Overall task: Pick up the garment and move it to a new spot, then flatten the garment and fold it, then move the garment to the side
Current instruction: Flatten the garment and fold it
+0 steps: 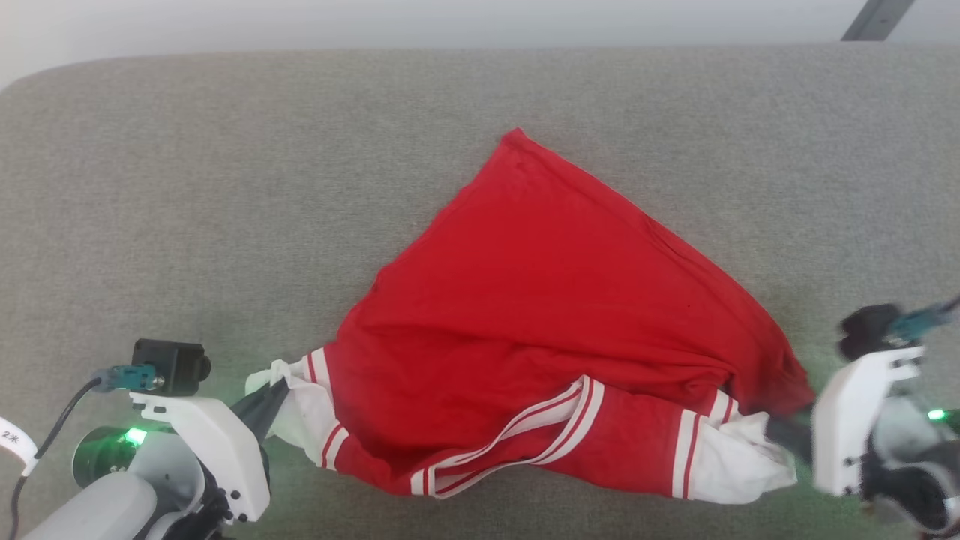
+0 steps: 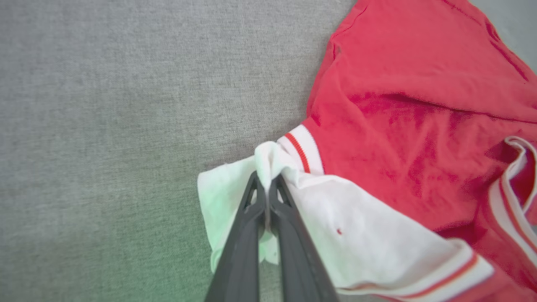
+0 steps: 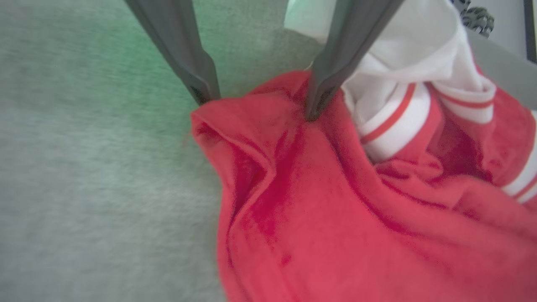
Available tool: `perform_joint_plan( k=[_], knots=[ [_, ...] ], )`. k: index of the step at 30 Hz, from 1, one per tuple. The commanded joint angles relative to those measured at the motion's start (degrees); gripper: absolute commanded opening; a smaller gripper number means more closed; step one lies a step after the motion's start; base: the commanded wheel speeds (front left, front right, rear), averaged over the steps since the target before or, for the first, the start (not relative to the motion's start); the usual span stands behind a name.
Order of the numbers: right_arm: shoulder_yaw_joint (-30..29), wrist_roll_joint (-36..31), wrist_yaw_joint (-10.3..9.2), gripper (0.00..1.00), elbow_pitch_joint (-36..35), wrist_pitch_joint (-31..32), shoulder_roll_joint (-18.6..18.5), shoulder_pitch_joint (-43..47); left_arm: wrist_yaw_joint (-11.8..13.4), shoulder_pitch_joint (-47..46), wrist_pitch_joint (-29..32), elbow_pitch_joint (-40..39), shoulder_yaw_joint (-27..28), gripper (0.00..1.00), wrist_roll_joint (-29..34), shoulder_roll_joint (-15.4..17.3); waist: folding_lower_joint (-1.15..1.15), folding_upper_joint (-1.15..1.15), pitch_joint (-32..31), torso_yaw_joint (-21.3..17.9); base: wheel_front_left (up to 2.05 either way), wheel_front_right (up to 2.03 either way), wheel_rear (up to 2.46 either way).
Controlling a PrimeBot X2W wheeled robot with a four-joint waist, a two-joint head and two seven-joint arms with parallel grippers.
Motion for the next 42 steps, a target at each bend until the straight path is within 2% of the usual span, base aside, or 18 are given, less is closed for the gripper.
perform_joint_plan(
  k=[1, 6, 11, 14, 18, 26, 32, 35, 39, 42],
  knots=[
    [-1.5, -0.5, -0.19, 1.0, -1.0, -0.5, -0.3, 0.4, -0.4, 0.6, -0.3, 0.2, -0.2, 0.0, 0.1, -0.3, 0.0, 0.0, -0.3, 0.5, 0.0, 0.0, 0.0],
    [-4.6, -1.7, -0.14, 1.0, -8.9, 0.4, 0.9, -0.6, -0.8, 0.6, -0.6, 0.6, -0.7, 0.0, 0.4, -1.1, 0.0, 0.0, -0.7, 1.9, 0.0, 0.0, 0.0],
    [-5.5, -2.4, -0.14, 1.0, -13.0, 0.4, 1.9, -3.0, -1.1, 0.1, -0.8, 0.8, -1.1, 0.0, 0.7, -1.8, 0.0, 0.0, -0.6, 3.6, 0.0, 0.0, 0.0],
    [-4.8, -3.3, -0.14, 1.0, -13.7, -0.1, 1.9, -6.4, -1.4, -0.9, -0.7, 0.8, -1.7, 0.0, 1.2, -2.7, 0.0, 0.0, 0.0, 5.3, 0.0, 0.0, 0.0],
    [-2.7, -3.8, -0.14, 1.0, -11.3, -0.8, 1.3, -12.2, -2.2, -2.6, -0.3, 1.2, -2.7, 0.0, 2.3, -4.3, 0.0, 0.0, 1.3, 8.5, 0.0, 0.0, 0.0],
    [4.6, -3.7, -0.14, 1.0, 0.9, -3.1, -3.2, -26.4, -5.1, -7.5, 0.2, 3.2, -5.3, 0.0, 4.2, -9.3, 0.0, 0.0, 4.6, 16.2, 0.0, 0.0, 0.0],
    [10.8, -2.7, -0.14, 1.0, 13.4, -3.2, -6.1, -36.1, -7.5, -10.7, -0.2, 5.8, -6.7, 0.0, 5.2, -13.2, 0.0, 0.0, 7.2, 20.8, 0.0, 0.0, 0.0],
    [15.9, -2.1, -0.14, 1.0, 21.0, -3.5, -8.1, -41.4, -9.0, -12.7, -0.5, 8.1, -7.4, 0.0, 5.6, -15.5, 0.0, 0.0, 8.9, 23.4, 0.0, 0.0, 0.0],
    [22.2, 0.8, -0.15, 1.0, 27.8, -1.2, -9.3, -44.7, -10.4, -14.3, -0.9, 10.4, -7.9, 0.0, 5.5, -17.3, 0.0, 0.0, 10.0, 24.9, 0.0, 0.0, 0.0],
    [27.8, 3.0, -0.14, 1.0, 33.0, 4.1, -10.2, -44.1, -11.3, -14.8, -1.3, 12.0, -8.2, 0.0, 5.4, -18.2, 0.0, 0.0, 10.4, 25.5, 0.0, 0.0, 0.0]
  ],
)
